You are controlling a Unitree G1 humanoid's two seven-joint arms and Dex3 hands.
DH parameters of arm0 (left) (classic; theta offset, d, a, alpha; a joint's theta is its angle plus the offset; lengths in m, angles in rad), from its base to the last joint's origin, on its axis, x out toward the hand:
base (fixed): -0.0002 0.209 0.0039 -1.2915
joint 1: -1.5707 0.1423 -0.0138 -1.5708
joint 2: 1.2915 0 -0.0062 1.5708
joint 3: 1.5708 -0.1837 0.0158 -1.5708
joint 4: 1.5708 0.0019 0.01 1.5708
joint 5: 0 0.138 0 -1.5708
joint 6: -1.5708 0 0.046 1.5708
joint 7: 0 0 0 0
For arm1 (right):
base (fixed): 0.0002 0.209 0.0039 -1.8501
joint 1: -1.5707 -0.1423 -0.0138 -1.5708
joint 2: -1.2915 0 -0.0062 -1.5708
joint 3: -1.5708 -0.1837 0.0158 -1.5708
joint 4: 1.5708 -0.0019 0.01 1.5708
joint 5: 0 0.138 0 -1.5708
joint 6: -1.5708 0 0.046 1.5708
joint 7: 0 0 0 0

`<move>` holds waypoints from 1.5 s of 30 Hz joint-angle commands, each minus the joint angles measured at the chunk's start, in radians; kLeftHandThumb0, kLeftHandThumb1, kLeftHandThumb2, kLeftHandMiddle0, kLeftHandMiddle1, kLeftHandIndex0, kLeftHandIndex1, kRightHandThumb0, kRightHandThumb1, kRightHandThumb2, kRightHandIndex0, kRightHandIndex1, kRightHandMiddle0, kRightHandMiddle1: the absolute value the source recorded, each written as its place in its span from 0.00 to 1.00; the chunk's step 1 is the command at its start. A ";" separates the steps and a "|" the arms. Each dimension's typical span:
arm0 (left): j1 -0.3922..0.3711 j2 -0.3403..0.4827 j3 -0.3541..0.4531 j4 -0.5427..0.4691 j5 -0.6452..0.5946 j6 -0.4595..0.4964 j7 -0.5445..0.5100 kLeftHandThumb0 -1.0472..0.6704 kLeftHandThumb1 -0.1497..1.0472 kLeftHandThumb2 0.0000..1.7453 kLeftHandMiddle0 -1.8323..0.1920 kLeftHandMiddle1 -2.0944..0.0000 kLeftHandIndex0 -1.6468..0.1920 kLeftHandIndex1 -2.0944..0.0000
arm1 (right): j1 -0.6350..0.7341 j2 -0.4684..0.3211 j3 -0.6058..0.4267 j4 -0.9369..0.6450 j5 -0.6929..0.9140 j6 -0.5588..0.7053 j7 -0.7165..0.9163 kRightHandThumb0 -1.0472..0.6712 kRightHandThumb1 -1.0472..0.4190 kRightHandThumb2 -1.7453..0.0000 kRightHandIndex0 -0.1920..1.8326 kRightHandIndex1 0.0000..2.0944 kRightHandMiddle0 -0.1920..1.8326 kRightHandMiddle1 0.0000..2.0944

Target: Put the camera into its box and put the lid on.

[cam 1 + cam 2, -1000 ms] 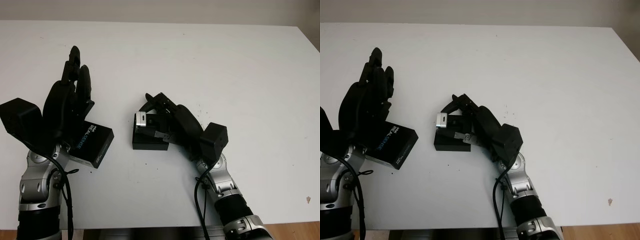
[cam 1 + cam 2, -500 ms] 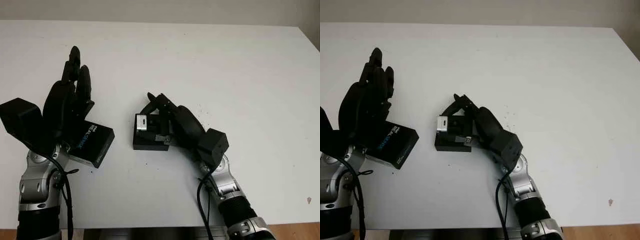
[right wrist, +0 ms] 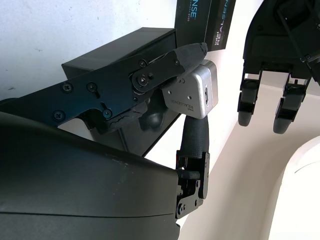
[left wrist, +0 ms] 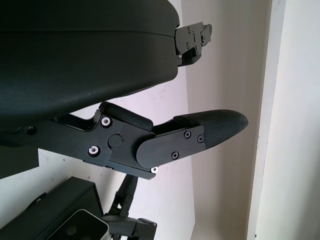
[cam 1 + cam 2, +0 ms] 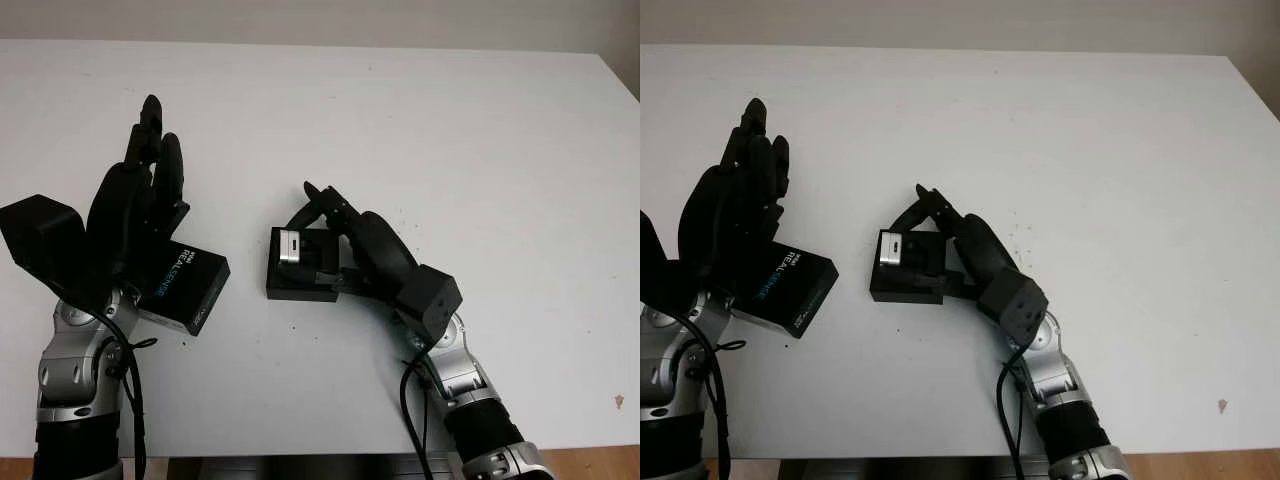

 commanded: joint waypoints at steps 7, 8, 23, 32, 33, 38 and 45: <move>0.007 0.003 0.006 -0.021 -0.004 -0.004 -0.004 0.20 1.00 0.39 1.00 1.00 1.00 1.00 | 0.037 -0.066 0.025 -0.099 -0.057 0.012 0.016 0.31 0.02 0.97 0.05 0.01 0.02 0.59; 0.007 0.004 0.006 -0.021 -0.005 -0.003 -0.004 0.20 1.00 0.38 1.00 1.00 1.00 1.00 | 0.039 -0.077 0.026 -0.113 -0.069 0.008 0.013 0.31 0.02 0.97 0.03 0.01 0.01 0.54; 0.004 0.010 0.011 -0.017 -0.006 -0.001 -0.015 0.20 1.00 0.38 1.00 1.00 1.00 1.00 | 0.078 -0.168 0.010 -0.266 -0.048 0.004 0.035 0.32 0.03 0.97 0.00 0.00 0.00 0.38; -0.004 0.007 0.009 -0.016 -0.009 0.005 -0.014 0.20 1.00 0.38 1.00 1.00 1.00 1.00 | 0.087 -0.169 -0.010 -0.308 -0.044 0.037 0.026 0.32 0.02 0.97 0.03 0.02 0.04 0.39; -0.004 0.008 0.009 -0.017 -0.008 0.006 -0.013 0.20 1.00 0.38 1.00 1.00 1.00 1.00 | 0.087 -0.171 -0.012 -0.307 -0.054 0.024 0.015 0.32 0.02 0.96 0.05 0.03 0.05 0.40; -0.006 0.006 0.009 -0.015 -0.008 0.004 -0.011 0.20 1.00 0.38 1.00 1.00 1.00 1.00 | 0.080 -0.235 -0.005 -0.292 -0.184 -0.100 -0.044 0.32 0.00 0.90 0.12 0.06 0.02 0.42; -0.007 0.006 0.005 -0.014 0.001 0.002 -0.005 0.19 1.00 0.37 1.00 1.00 1.00 1.00 | 0.051 -0.383 0.022 -0.254 -0.388 -0.252 -0.074 0.25 0.00 0.67 0.10 0.03 0.00 0.28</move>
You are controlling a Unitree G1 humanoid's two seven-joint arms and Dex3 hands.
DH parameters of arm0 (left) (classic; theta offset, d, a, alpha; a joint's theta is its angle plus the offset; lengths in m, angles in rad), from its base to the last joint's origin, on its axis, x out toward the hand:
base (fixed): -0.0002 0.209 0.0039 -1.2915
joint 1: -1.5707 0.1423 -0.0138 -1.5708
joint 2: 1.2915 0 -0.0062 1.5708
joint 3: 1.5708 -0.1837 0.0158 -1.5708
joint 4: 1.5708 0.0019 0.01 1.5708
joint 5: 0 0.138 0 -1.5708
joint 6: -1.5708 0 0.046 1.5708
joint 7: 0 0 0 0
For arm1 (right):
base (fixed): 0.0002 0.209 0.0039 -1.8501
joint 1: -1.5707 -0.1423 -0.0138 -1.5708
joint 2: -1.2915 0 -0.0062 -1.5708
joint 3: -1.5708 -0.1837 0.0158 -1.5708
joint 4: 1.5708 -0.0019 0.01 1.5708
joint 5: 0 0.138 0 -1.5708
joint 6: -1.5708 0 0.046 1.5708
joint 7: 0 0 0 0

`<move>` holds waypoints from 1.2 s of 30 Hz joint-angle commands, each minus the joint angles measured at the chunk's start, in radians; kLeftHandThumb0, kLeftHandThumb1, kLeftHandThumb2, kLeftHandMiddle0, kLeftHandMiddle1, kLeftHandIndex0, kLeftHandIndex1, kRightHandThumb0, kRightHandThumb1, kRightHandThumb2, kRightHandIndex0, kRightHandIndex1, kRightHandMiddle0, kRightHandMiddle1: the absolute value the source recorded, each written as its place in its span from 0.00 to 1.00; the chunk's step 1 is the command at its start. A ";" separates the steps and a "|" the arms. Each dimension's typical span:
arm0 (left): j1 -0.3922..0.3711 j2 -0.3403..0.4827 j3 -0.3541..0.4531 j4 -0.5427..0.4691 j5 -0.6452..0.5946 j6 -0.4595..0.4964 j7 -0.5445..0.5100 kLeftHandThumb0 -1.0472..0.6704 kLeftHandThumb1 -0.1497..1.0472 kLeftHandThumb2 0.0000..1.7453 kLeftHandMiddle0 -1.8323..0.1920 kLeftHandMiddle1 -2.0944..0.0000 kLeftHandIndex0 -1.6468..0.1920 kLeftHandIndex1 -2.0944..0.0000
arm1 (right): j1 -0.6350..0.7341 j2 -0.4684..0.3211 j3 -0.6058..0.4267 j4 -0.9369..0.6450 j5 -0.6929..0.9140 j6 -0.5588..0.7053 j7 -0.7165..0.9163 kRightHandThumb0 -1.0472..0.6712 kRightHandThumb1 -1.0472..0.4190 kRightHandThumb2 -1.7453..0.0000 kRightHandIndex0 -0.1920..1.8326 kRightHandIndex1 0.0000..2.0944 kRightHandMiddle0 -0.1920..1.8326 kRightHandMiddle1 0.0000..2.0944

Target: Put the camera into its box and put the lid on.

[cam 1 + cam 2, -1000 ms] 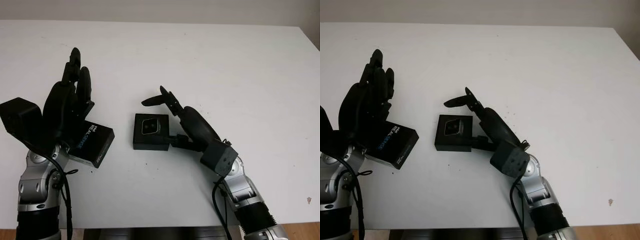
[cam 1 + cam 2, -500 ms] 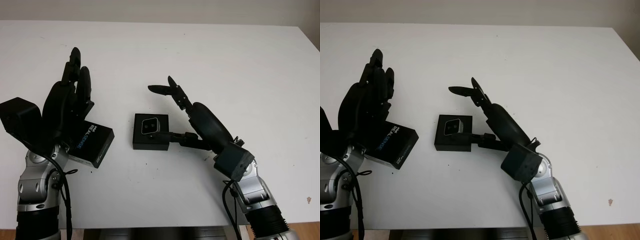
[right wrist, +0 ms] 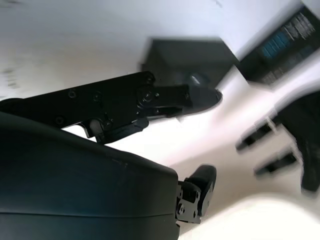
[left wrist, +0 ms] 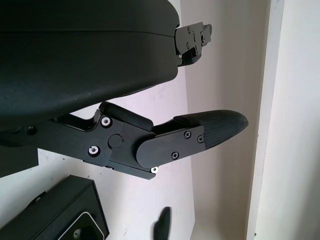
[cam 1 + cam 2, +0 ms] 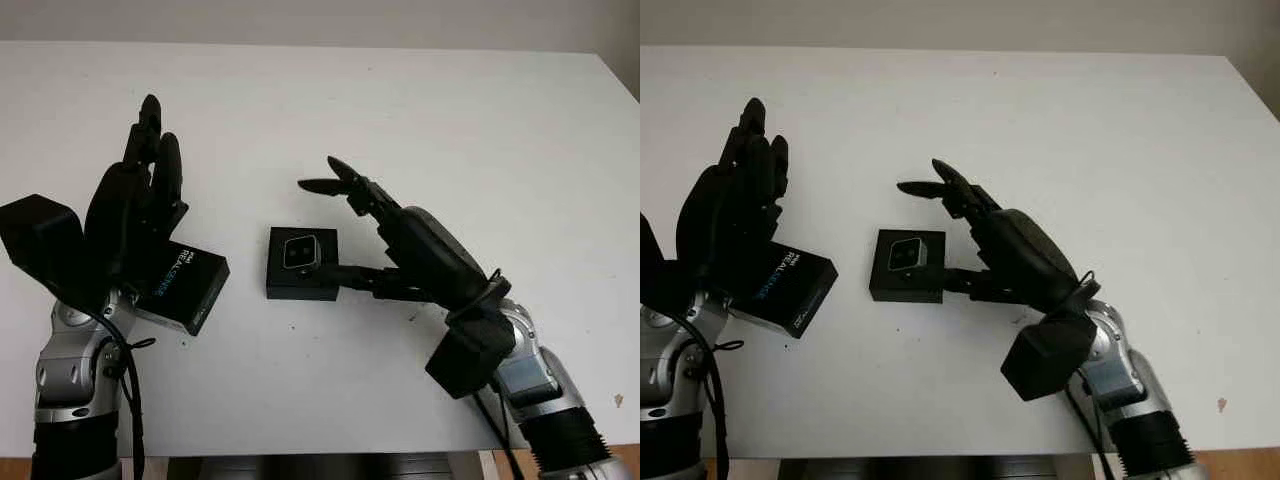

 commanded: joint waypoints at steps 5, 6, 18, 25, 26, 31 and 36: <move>-0.004 0.008 -0.002 -0.010 0.002 -0.005 -0.004 0.19 1.00 0.38 1.00 1.00 1.00 1.00 | -0.027 -0.071 0.028 0.028 -0.051 -0.068 -0.003 0.23 0.00 0.64 0.08 0.02 0.03 0.17; -0.004 0.009 -0.002 -0.010 0.002 -0.006 -0.005 0.19 1.00 0.38 1.00 1.00 1.00 1.00 | -0.031 -0.079 0.033 0.033 -0.061 -0.077 -0.004 0.23 0.00 0.64 0.07 0.02 0.03 0.15; 0.003 0.007 0.004 -0.020 -0.003 -0.001 -0.003 0.20 1.00 0.38 1.00 1.00 1.00 1.00 | -0.043 -0.123 0.074 0.044 -0.166 -0.099 -0.023 0.17 0.00 0.66 0.04 0.01 0.07 0.11; 0.006 0.006 0.005 -0.029 -0.002 0.001 0.000 0.20 1.00 0.38 1.00 1.00 1.00 1.00 | -0.041 -0.154 0.077 0.029 -0.215 -0.103 -0.037 0.15 0.00 0.65 0.02 0.01 0.12 0.11; 0.007 0.005 0.006 -0.031 -0.004 0.003 0.001 0.20 1.00 0.38 1.00 1.00 1.00 1.00 | -0.040 -0.160 0.075 0.023 -0.219 -0.101 -0.036 0.15 0.00 0.65 0.02 0.01 0.13 0.12; 0.009 0.002 0.010 -0.040 -0.011 0.009 0.004 0.20 1.00 0.38 1.00 1.00 1.00 1.00 | -0.030 -0.184 0.068 -0.003 -0.249 -0.102 -0.058 0.13 0.00 0.65 0.03 0.02 0.18 0.14; 0.016 0.005 0.012 -0.048 -0.011 0.009 0.002 0.20 1.00 0.38 1.00 1.00 1.00 1.00 | -0.010 -0.209 0.063 -0.036 -0.247 -0.097 -0.052 0.12 0.00 0.65 0.03 0.02 0.22 0.17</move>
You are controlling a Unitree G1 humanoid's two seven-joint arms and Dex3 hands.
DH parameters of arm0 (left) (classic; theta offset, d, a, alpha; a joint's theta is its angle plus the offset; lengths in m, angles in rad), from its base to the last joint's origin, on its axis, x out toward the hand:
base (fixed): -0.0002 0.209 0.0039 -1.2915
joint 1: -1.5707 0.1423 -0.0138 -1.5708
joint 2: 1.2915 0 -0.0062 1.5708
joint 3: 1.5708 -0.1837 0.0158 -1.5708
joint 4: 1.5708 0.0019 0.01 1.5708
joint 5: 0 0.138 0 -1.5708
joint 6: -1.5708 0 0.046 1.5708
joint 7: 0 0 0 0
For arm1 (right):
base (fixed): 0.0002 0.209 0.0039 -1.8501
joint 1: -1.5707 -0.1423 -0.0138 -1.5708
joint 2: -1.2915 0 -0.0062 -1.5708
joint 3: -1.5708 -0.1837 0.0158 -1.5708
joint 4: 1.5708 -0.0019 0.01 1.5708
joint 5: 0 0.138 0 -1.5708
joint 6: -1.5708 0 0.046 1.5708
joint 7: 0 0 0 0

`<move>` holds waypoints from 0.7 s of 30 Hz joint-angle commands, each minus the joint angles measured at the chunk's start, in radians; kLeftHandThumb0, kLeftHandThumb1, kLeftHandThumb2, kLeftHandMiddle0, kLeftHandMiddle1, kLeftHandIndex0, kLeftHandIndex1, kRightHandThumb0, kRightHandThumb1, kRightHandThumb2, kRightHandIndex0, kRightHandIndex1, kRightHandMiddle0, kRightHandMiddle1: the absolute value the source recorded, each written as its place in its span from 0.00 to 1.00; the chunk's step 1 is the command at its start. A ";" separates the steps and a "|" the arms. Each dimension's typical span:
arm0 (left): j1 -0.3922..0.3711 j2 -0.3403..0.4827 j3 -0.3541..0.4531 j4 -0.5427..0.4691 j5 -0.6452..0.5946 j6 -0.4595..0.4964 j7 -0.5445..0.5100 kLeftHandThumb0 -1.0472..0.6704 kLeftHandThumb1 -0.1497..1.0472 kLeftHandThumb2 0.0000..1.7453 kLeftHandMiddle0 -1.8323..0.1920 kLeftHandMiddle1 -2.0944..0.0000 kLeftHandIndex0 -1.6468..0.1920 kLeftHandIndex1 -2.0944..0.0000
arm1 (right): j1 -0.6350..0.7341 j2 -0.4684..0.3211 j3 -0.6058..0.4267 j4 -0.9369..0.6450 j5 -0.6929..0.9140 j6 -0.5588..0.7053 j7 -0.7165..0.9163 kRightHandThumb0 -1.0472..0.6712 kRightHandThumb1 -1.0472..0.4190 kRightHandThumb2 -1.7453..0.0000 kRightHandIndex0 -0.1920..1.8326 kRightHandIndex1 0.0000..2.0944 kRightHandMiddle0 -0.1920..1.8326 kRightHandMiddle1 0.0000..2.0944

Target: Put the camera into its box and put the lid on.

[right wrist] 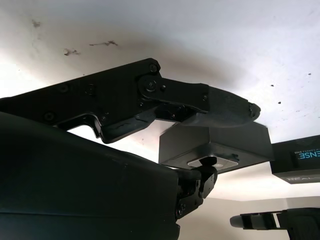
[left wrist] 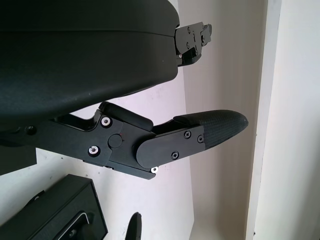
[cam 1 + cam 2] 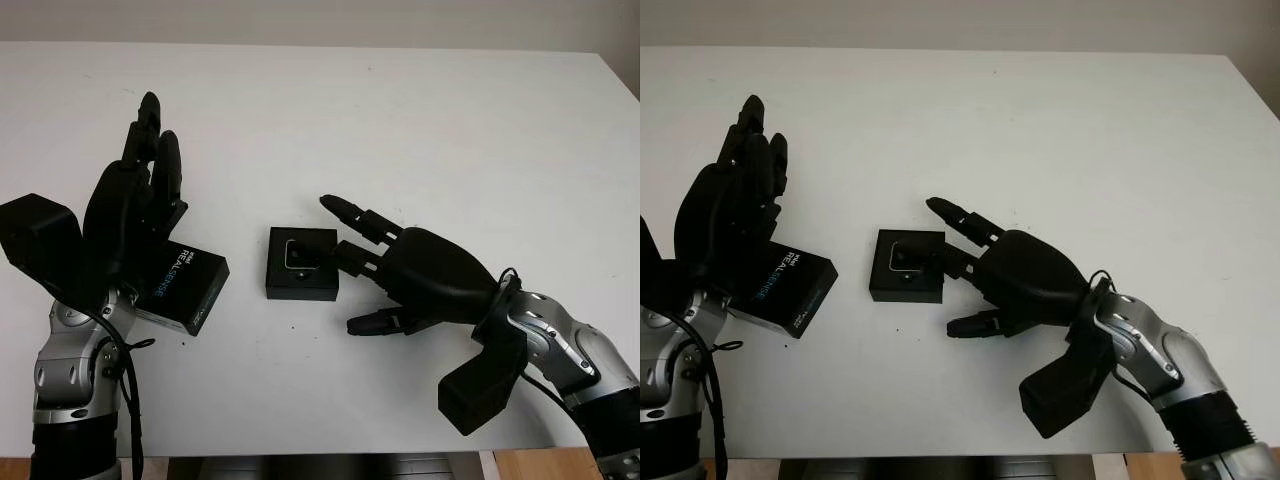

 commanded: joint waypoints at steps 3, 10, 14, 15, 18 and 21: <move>0.011 0.003 0.010 -0.028 -0.012 0.000 -0.002 0.20 1.00 0.38 1.00 1.00 1.00 1.00 | 0.028 -0.030 -0.004 -0.037 0.006 0.001 0.013 0.12 0.00 0.65 0.04 0.03 0.24 0.18; 0.013 0.004 0.011 -0.033 -0.018 0.002 -0.001 0.20 1.00 0.38 1.00 1.00 1.00 1.00 | 0.048 -0.043 0.005 -0.056 0.009 0.018 0.052 0.12 0.00 0.66 0.04 0.03 0.23 0.20; 0.013 0.004 0.010 -0.032 -0.017 -0.002 0.000 0.20 1.00 0.39 1.00 1.00 1.00 1.00 | 0.049 -0.025 0.001 -0.045 0.021 0.029 0.036 0.12 0.00 0.65 0.03 0.02 0.20 0.18; 0.013 0.004 0.011 -0.032 -0.018 -0.002 0.000 0.20 1.00 0.39 1.00 1.00 1.00 1.00 | 0.049 -0.013 -0.005 -0.036 0.036 0.028 0.019 0.12 0.00 0.65 0.02 0.02 0.18 0.17; 0.014 0.006 0.014 -0.033 -0.020 -0.002 0.000 0.20 1.00 0.39 1.00 1.00 1.00 1.00 | 0.044 0.036 -0.031 -0.009 0.142 0.040 -0.006 0.15 0.00 0.66 0.01 0.01 0.08 0.10; 0.012 0.007 0.017 -0.029 -0.020 -0.009 -0.002 0.20 1.00 0.38 1.00 1.00 1.00 1.00 | 0.032 0.101 -0.064 0.019 0.284 0.059 -0.021 0.17 0.00 0.67 0.01 0.02 0.04 0.07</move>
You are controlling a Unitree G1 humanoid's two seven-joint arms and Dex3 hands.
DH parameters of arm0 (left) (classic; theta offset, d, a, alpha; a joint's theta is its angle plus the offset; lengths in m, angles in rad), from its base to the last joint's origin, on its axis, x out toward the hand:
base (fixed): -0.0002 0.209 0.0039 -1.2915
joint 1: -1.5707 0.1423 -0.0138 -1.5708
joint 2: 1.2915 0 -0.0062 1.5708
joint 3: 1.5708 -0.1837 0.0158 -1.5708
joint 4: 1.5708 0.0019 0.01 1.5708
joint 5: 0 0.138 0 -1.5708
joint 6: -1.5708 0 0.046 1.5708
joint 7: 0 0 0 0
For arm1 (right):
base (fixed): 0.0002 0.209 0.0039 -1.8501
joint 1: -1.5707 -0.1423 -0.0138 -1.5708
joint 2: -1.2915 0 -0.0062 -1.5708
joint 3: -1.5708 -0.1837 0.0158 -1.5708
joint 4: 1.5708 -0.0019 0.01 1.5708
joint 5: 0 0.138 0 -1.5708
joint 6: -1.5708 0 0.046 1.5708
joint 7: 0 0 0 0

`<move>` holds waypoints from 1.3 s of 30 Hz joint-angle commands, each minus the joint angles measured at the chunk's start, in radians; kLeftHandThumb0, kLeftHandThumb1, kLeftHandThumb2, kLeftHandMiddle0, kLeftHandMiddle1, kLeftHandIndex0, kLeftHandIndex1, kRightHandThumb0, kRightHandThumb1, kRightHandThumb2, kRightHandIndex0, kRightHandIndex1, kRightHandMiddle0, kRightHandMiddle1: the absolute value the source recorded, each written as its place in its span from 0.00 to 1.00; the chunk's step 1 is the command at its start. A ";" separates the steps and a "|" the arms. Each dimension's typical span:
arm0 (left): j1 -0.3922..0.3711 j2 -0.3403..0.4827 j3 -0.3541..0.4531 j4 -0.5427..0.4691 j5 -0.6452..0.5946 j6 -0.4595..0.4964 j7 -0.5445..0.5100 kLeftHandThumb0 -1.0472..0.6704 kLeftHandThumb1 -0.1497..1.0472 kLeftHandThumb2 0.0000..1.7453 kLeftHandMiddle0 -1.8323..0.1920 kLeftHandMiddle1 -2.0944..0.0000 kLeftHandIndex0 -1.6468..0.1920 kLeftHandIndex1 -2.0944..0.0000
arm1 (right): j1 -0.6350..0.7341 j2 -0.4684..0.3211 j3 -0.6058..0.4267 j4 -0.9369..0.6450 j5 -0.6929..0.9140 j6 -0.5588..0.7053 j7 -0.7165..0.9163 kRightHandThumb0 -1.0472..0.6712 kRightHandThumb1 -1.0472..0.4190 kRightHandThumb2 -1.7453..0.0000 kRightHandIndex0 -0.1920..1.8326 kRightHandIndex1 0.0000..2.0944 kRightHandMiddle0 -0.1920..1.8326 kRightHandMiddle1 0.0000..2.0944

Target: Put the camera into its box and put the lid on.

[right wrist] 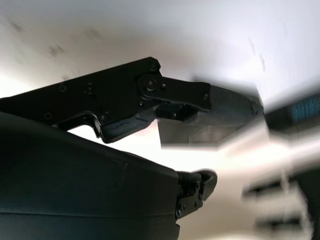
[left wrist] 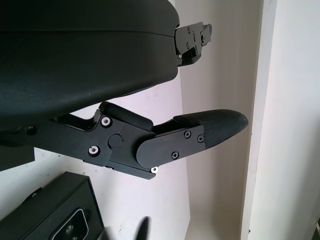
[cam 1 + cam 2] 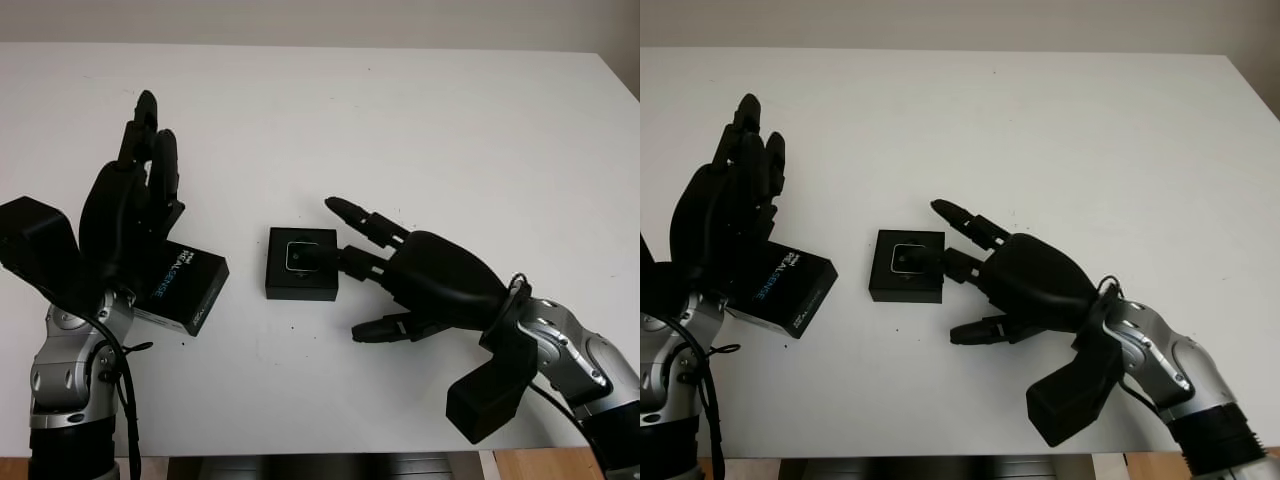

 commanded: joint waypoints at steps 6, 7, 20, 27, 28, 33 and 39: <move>-0.004 0.017 0.024 -0.008 0.000 -0.018 0.002 0.21 1.00 0.38 1.00 1.00 1.00 1.00 | -0.040 0.144 -0.109 0.035 0.333 0.152 0.021 0.21 0.00 0.68 0.06 0.04 0.07 0.07; -0.007 0.020 0.028 -0.006 0.000 -0.017 0.004 0.21 1.00 0.38 1.00 1.00 1.00 1.00 | -0.048 0.156 -0.121 0.034 0.347 0.180 0.019 0.20 0.00 0.67 0.07 0.04 0.08 0.07; 0.006 0.254 0.038 0.047 0.220 -0.177 -0.069 0.23 1.00 0.25 0.84 0.94 0.85 0.93 | -0.129 0.276 -0.262 0.039 0.713 0.501 0.151 0.23 0.00 0.68 0.08 0.03 0.08 0.06; 0.026 0.447 0.064 0.101 0.289 -0.258 -0.207 0.21 0.99 0.07 0.69 0.95 0.74 0.91 | -0.157 0.311 -0.310 0.034 0.748 0.649 0.104 0.23 0.00 0.62 0.06 0.02 0.05 0.05; 0.033 0.485 0.063 0.106 0.305 -0.270 -0.236 0.19 0.97 0.05 0.71 0.96 0.76 0.92 | -0.160 0.314 -0.314 0.032 0.750 0.668 0.098 0.22 0.00 0.63 0.05 0.02 0.04 0.04; 0.059 0.674 0.028 0.111 0.382 -0.317 -0.412 0.12 0.95 0.03 0.80 0.99 0.83 0.97 | -0.161 0.336 -0.328 0.009 0.762 0.732 0.075 0.21 0.00 0.63 0.01 0.00 0.00 0.02; 0.043 0.790 -0.009 0.102 0.356 -0.322 -0.611 0.16 0.89 0.02 0.89 0.99 0.89 0.99 | -0.157 0.343 -0.335 -0.017 0.767 0.781 0.067 0.22 0.00 0.62 0.00 0.00 0.00 0.01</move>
